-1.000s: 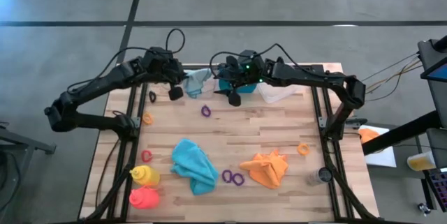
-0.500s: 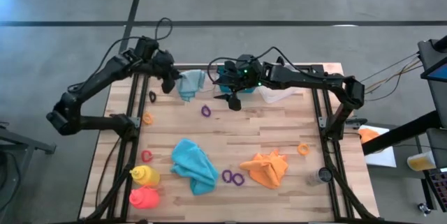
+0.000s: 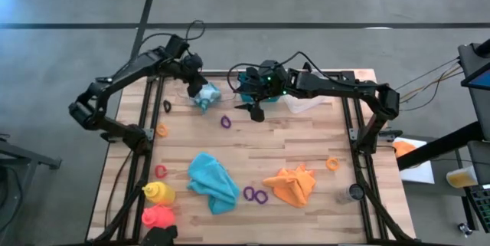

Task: Pick & Place Sports Items
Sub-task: Put the folded light blue towel into the transparent bin

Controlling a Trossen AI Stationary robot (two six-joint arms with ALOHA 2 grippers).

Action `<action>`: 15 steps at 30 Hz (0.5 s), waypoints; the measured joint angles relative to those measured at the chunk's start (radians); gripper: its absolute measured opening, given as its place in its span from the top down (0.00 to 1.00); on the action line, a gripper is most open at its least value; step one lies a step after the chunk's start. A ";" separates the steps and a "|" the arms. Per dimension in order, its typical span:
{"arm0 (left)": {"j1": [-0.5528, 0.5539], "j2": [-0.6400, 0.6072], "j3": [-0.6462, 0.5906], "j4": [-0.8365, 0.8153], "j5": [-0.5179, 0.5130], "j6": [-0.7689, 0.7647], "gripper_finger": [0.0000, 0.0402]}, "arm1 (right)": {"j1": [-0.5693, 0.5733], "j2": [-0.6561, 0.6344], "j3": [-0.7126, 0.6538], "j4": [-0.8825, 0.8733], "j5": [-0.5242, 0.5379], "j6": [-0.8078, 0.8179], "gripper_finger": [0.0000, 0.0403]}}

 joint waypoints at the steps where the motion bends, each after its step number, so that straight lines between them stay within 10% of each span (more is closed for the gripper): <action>1: 0.000 -0.005 0.012 -0.011 0.000 0.001 0.97 | 0.000 0.000 -0.001 -0.001 0.000 0.000 0.31; 15: -0.005 -0.092 0.038 -0.308 -0.144 -0.035 0.98 | 0.000 0.000 -0.029 -0.007 0.000 -0.035 0.31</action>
